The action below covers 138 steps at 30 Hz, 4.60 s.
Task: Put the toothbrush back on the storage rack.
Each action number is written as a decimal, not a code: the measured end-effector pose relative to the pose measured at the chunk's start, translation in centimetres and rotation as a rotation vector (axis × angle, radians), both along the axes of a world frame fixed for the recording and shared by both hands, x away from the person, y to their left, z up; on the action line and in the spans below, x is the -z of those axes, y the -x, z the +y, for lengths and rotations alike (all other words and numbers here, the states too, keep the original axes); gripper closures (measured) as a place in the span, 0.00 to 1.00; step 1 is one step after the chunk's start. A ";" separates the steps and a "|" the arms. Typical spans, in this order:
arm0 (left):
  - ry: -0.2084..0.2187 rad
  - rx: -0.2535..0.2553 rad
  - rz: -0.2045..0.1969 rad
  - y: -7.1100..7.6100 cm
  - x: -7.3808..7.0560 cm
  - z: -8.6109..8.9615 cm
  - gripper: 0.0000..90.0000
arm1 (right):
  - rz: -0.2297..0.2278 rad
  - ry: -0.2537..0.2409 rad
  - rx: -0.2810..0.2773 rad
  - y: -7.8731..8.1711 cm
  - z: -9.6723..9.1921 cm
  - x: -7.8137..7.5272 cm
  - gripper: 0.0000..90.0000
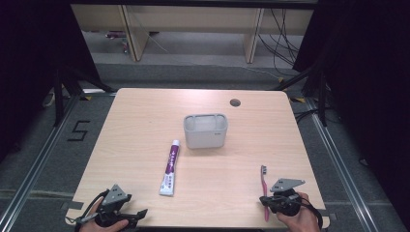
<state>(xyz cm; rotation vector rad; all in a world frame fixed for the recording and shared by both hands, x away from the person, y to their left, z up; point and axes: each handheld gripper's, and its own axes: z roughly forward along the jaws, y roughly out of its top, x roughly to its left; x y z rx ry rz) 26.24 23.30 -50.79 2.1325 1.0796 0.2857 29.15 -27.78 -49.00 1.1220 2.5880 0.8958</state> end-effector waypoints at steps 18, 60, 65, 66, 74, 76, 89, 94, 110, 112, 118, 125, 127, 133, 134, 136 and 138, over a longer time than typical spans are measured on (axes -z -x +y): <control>-0.005 0.000 0.004 0.0 0.0 0.0 0.21 | 0.030 0.032 0.113 -0.5 -0.4 -1.9 0.75; 0.001 -0.002 0.001 0.0 0.0 0.0 0.21 | 0.228 0.265 0.106 -4.5 1.2 -1.4 0.74; 0.001 -0.002 0.000 0.0 0.0 0.0 0.21 | 0.229 0.293 0.071 -5.0 1.2 -1.5 0.77; 0.000 0.000 -0.001 0.0 0.0 0.0 0.21 | 0.218 0.301 0.046 -5.2 1.2 -1.4 0.79; 0.004 -0.006 -0.003 0.1 -0.1 0.0 0.21 | 0.255 0.333 0.017 -5.7 1.6 -1.6 0.86; 0.002 -0.005 -0.001 0.1 -0.1 0.0 0.21 | 0.272 0.335 0.007 -5.8 1.7 -1.6 0.89; 0.011 -0.003 -0.002 0.1 -0.1 0.0 0.22 | 0.284 0.378 -0.030 -6.2 2.1 -1.7 0.92; 0.011 -0.002 -0.003 0.1 -0.1 0.0 0.22 | 0.274 0.392 -0.055 -6.1 2.3 -1.6 0.92; 0.015 -0.003 -0.004 0.1 -0.1 0.0 0.22 | 0.217 0.341 -0.058 -5.9 2.2 -4.3 0.93; 0.015 -0.003 -0.004 0.1 -0.1 0.0 0.22 | 0.191 0.322 -0.040 -5.8 2.2 -5.3 0.93; 0.011 0.001 -0.006 0.0 -0.1 0.1 0.22 | 0.152 0.271 -0.033 -6.1 1.8 -6.9 0.93; 0.011 0.000 -0.005 0.0 -0.2 0.1 0.22 | 0.112 0.154 0.018 -7.0 1.4 -8.1 0.93; 0.014 -0.009 -0.002 0.1 -0.2 0.0 0.22 | 0.077 0.122 0.004 -7.4 1.2 -8.3 0.93; 0.016 -0.009 -0.004 0.1 -0.2 0.1 0.22 | 0.034 0.052 0.024 -8.3 1.2 -8.5 0.93; 0.017 -0.009 -0.004 0.1 -0.2 0.1 0.22 | 0.042 0.031 0.039 -8.4 1.3 -8.5 0.93; 0.010 -0.008 -0.004 0.1 -0.2 0.1 0.22 | 0.023 0.004 0.036 -8.8 1.3 -8.6 0.93; 0.010 -0.008 -0.005 0.1 -0.2 0.1 0.22 | -0.008 -0.024 0.043 -9.3 1.4 -8.7 0.93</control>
